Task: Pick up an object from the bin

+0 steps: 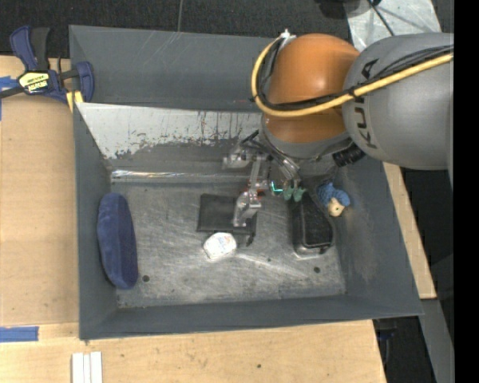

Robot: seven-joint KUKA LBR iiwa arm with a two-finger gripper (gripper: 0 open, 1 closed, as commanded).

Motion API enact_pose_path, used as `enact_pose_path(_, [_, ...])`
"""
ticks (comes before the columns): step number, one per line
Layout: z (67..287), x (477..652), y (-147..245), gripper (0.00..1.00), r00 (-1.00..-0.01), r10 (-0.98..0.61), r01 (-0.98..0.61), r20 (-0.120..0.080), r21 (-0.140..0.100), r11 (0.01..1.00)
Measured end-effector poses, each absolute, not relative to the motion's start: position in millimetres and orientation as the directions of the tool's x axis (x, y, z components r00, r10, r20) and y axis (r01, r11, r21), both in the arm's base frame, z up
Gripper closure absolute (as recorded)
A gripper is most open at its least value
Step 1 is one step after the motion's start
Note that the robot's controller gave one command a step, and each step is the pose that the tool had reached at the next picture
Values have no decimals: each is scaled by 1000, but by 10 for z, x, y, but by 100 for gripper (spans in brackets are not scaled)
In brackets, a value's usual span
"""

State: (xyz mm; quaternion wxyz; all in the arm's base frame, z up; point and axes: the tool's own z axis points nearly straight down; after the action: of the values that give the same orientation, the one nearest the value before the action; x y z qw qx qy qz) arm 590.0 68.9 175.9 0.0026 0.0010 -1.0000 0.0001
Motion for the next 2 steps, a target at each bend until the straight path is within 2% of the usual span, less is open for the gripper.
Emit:
enact_pose_path(1, [747,6004,488,0,-901,-435,-435,-5,0,901])
enact_pose_path(2, [770,6019,489,0,-902,-432,-432,-6,-1,902])
